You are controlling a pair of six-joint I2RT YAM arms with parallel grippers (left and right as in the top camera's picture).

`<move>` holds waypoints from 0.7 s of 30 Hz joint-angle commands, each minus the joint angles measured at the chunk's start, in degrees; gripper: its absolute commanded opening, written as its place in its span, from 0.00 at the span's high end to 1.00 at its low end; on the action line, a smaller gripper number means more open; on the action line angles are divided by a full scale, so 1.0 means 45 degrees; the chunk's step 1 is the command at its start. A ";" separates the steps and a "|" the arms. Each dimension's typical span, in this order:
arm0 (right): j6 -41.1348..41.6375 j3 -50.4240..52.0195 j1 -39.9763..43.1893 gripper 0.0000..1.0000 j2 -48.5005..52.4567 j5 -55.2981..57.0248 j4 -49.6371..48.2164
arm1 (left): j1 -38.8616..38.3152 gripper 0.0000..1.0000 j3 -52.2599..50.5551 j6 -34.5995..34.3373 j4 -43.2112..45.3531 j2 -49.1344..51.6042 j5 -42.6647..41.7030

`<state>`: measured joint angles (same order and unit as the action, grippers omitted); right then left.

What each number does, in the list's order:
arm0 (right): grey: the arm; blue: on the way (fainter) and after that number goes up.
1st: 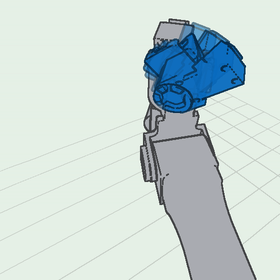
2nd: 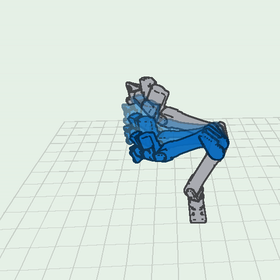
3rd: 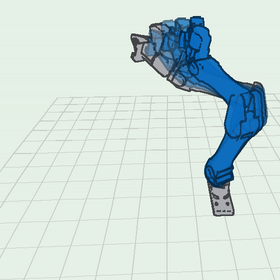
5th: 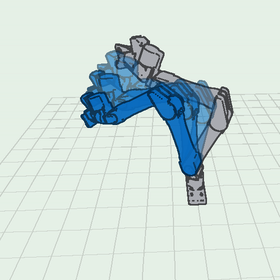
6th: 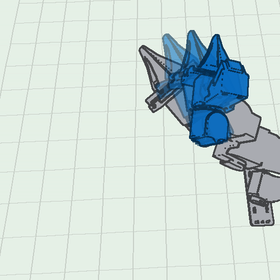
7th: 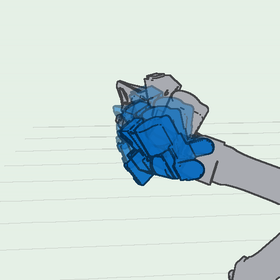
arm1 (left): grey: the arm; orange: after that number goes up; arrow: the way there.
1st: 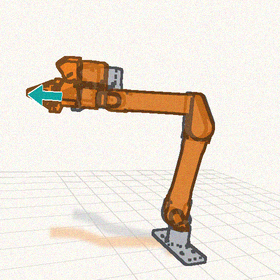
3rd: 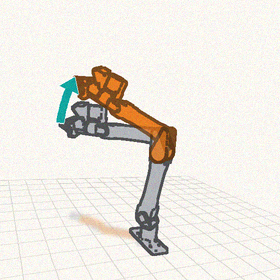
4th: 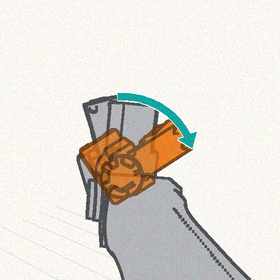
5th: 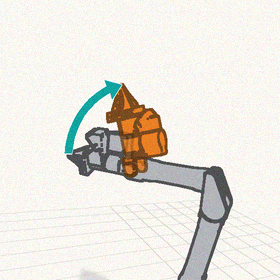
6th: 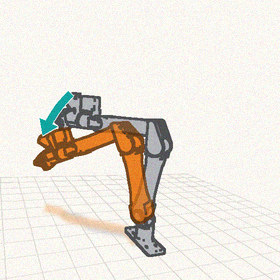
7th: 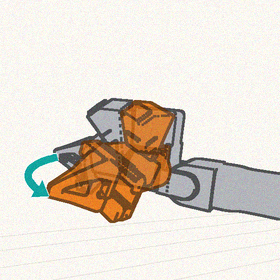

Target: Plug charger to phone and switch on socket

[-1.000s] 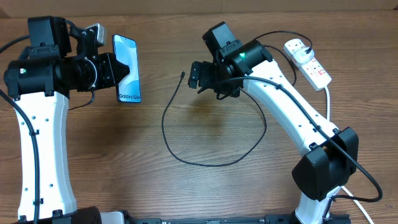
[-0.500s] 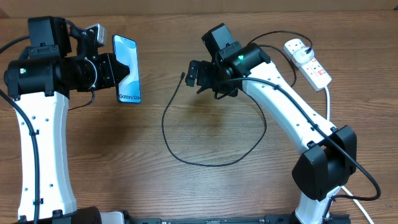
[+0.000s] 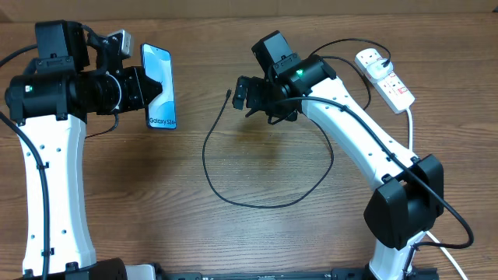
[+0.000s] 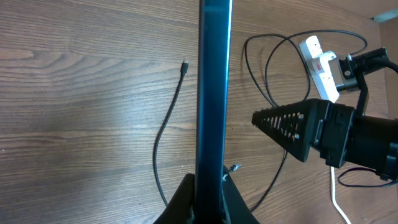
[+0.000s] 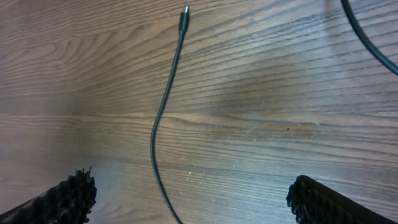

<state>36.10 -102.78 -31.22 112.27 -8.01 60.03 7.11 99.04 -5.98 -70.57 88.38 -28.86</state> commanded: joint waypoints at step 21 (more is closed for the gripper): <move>0.0306 0.0044 -0.0049 0.00 0.0418 0.0797 -0.0083 | -0.0777 0.96 0.0165 0.0398 -0.0010 -0.0141 -0.0350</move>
<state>37.30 -102.78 -31.22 113.69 -5.56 59.99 4.10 99.04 -5.56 -70.78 88.38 -28.88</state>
